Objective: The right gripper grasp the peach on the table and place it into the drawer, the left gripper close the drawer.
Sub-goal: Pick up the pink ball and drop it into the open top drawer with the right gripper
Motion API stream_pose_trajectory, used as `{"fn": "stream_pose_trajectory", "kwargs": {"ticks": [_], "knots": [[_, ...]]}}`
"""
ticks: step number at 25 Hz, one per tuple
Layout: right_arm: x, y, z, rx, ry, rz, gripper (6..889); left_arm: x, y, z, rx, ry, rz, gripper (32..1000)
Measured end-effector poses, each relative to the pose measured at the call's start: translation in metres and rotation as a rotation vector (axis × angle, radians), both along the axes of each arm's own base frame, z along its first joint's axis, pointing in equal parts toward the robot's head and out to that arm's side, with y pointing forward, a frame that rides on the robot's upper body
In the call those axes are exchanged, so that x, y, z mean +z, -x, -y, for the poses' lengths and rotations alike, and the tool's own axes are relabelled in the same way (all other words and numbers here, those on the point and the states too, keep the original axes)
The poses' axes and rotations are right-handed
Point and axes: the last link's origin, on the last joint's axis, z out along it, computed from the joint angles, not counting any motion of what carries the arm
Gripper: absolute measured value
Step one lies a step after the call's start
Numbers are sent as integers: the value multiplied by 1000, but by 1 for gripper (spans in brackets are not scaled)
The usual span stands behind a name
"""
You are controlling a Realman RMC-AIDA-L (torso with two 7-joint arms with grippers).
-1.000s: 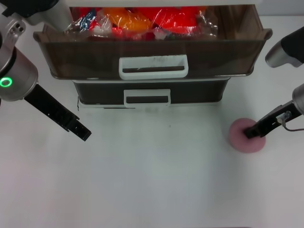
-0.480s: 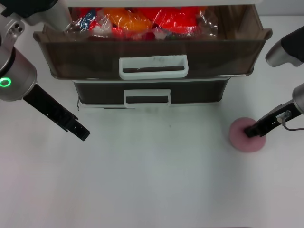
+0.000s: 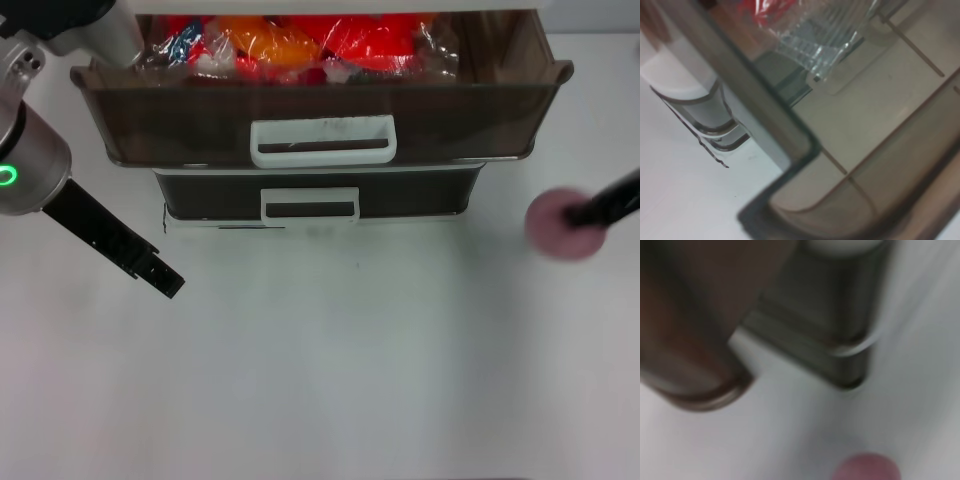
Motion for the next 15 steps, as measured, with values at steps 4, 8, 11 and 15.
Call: {"fn": "stream_pose_trajectory", "kwargs": {"ticks": [4,8,11,15], "knots": [[67,16,-1,17,-204,-15,90,0,1,0,0,1,0,816],[113,35,4,74,-305,-79,90,0,2,1,-2,3,0,816],[132,60,3,158,-325,-171,90,0,1,1,-3,4,1,816],[140,95,-1,276,-297,-296,90,0,1,0,-5,4,0,816]]}}
